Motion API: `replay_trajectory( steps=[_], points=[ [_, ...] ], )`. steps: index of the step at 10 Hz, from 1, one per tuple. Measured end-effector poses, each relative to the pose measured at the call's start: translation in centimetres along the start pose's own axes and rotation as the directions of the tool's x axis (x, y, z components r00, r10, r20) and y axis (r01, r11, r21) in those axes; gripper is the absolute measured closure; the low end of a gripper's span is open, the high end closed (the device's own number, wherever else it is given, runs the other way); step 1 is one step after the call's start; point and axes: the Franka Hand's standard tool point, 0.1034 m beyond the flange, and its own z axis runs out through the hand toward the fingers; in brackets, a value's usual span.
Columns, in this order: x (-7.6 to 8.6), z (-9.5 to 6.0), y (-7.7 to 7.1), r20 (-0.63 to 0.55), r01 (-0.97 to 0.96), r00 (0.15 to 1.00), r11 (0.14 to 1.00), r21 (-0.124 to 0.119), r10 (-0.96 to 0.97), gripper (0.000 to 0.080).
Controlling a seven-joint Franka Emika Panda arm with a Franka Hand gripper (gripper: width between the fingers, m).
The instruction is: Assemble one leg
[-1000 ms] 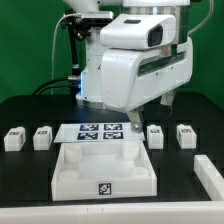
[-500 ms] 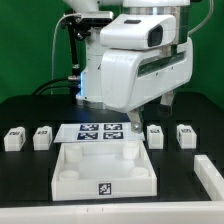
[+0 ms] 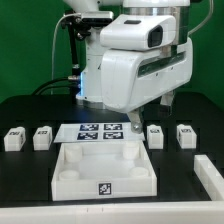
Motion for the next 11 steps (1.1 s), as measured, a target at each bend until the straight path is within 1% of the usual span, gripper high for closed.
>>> replay_trajectory(
  steps=[1, 2, 3, 4, 5, 6, 7, 8, 9, 10, 11],
  points=[
    [-0.3, 0.2, -0.4, -0.003, 0.038, 0.999, 0.999, -0.004, -0.038, 0.015],
    [-1.7, 0.8, -1.8, -0.006, 0.132, 0.991, 0.991, -0.011, -0.133, 0.015],
    [-4.0, 1.5, -3.2, -0.007, 0.315, 0.949, 0.949, -0.02, -0.315, 0.015],
    [-7.2, 2.6, -4.2, -0.006, 0.458, 0.889, 0.889, -0.025, -0.458, 0.015],
    [-9.9, 4.1, -4.9, -0.006, 0.565, 0.825, 0.825, -0.015, -0.565, 0.015],
    [-12.0, 5.7, -5.3, -0.011, 0.625, 0.781, 0.78, 0.018, -0.625, 0.015],
    [-12.8, 7.0, -5.4, -0.02, 0.665, 0.747, 0.747, 0.025, -0.664, 0.015],
    [-13.6, 8.6, -5.5, -0.028, 0.652, 0.759, 0.758, 0.035, -0.651, 0.015],
    [-14.2, 9.9, -5.6, -0.036, 0.643, 0.766, 0.763, 0.056, -0.642, 0.015],
    [-14.3, 10.7, -5.6, -0.041, 0.636, 0.771, 0.768, 0.07, -0.635, 0.015],
    [-14.4, 10.9, -5.7, -0.041, 0.634, 0.773, 0.77, 0.072, -0.633, 0.015]
  ],
)
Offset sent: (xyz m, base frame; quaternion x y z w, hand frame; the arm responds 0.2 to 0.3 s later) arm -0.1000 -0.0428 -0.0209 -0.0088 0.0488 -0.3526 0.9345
